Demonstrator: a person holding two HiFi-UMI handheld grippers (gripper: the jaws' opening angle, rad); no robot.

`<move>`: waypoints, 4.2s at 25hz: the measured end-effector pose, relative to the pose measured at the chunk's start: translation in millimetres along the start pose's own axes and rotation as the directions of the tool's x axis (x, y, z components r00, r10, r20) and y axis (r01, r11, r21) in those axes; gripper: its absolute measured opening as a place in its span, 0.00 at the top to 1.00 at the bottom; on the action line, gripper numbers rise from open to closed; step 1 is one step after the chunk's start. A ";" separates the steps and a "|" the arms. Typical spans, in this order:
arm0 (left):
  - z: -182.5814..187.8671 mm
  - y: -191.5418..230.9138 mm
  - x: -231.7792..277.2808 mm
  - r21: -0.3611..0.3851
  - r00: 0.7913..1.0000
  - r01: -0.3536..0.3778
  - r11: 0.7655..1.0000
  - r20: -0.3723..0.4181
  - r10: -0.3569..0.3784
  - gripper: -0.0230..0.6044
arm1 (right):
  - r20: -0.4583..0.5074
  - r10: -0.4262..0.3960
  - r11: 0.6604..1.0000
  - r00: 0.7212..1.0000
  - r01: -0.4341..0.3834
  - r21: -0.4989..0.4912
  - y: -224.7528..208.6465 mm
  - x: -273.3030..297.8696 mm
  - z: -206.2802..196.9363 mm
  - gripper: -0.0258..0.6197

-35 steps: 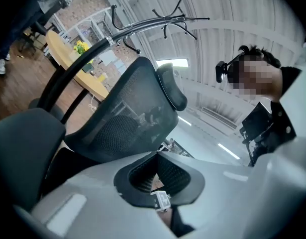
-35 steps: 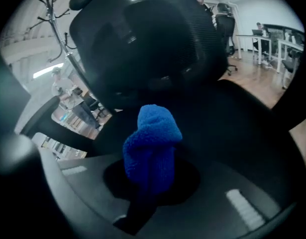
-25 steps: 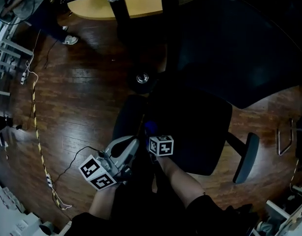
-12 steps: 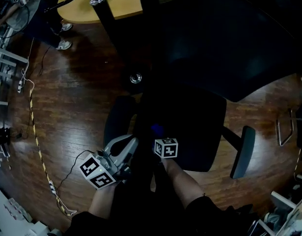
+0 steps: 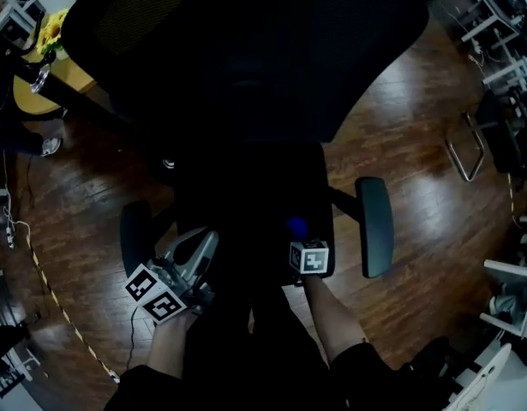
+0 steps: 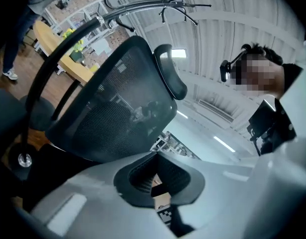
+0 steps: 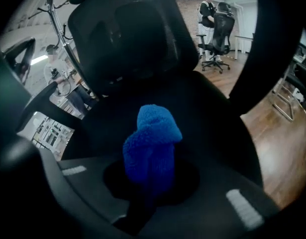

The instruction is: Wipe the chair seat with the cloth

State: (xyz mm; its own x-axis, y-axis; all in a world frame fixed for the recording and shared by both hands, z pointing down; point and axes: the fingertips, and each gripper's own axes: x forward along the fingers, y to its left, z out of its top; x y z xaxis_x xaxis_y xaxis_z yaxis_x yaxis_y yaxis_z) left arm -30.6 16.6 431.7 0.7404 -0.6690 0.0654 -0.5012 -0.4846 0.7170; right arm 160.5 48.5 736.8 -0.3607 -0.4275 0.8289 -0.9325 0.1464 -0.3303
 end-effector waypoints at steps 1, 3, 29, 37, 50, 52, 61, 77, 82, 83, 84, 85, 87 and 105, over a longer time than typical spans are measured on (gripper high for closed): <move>-5.0 -4.8 9.9 -0.003 1.000 0.020 1.000 -0.017 -0.020 0.98 | 0.015 -0.016 1.000 1.000 0.016 0.020 -15.0 -4.0 -1.1 0.91; -14.8 -15.1 27.1 -0.014 0.997 0.057 0.998 -0.046 -0.058 0.98 | 0.057 -0.041 0.998 0.997 0.038 0.054 -35.8 -15.1 3.8 0.91; 28.1 18.8 -102.6 -0.025 0.973 -0.154 0.988 0.168 0.156 0.98 | -0.170 0.403 0.879 0.899 -0.432 -0.201 278.0 35.9 -79.5 0.91; 28.5 26.3 -142.1 -0.037 0.962 -0.190 0.981 0.191 0.194 0.98 | -0.232 0.435 0.797 0.870 -0.492 -0.350 322.5 51.1 -107.9 0.91; 13.8 18.2 -90.4 -0.014 0.992 -0.088 0.996 0.084 0.089 0.98 | -0.124 0.232 0.933 0.965 -0.257 -0.252 186.4 35.1 -91.1 0.91; 8.3 16.5 -69.7 -0.014 0.998 -0.046 0.999 0.048 0.047 0.98 | -0.080 0.155 0.966 0.985 -0.168 -0.197 136.2 22.6 -81.3 0.91; -26.7 -18.0 23.7 -0.020 0.991 0.089 0.996 -0.098 -0.091 0.98 | 0.035 -0.095 0.993 0.995 0.097 -0.060 -41.6 -52.8 -54.6 0.91; 59.2 -88.4 32.2 0.071 0.985 0.170 0.983 -0.052 -0.167 0.98 | 0.460 0.442 0.875 0.770 -0.484 -0.032 107.8 -158.5 116.2 0.91; 131.4 -163.6 10.2 0.151 0.961 0.269 0.951 0.025 -0.275 0.98 | 0.637 0.632 0.731 0.440 -0.610 -0.304 202.3 -322.1 224.5 0.91; 142.6 -177.2 5.5 0.171 0.954 0.287 0.943 0.040 -0.297 0.98 | 0.651 0.652 0.714 0.389 -0.604 -0.354 213.6 -349.5 238.3 0.91; 151.8 -188.8 0.2 0.189 0.947 0.302 0.934 0.054 -0.317 0.98 | 0.659 0.669 0.698 0.343 -0.595 -0.399 223.5 -374.1 248.5 0.91; 159.0 -198.8 -5.4 0.205 0.940 0.316 0.926 0.065 -0.335 0.98 | 0.664 0.683 0.685 0.305 -0.582 -0.437 231.7 -395.6 255.6 0.91; 168.6 -214.8 -15.6 0.233 0.928 0.338 0.912 0.079 -0.364 0.98 | 0.674 0.694 0.676 0.253 -0.551 -0.489 241.5 -428.3 263.4 0.91; 162.4 -227.3 -30.0 0.253 0.927 0.306 0.918 0.138 -0.347 0.98 | 0.706 0.678 0.674 0.206 -0.559 -0.484 225.5 -464.4 244.0 0.91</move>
State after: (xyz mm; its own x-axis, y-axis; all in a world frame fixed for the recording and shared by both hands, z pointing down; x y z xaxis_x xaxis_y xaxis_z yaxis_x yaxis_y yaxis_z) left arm -11.7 55.3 154.1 0.7988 -0.5300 -0.2845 -0.3466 -0.7921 0.5024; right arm 122.6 62.4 167.1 -0.6922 -0.6185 -0.3720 -0.4363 0.7691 -0.4670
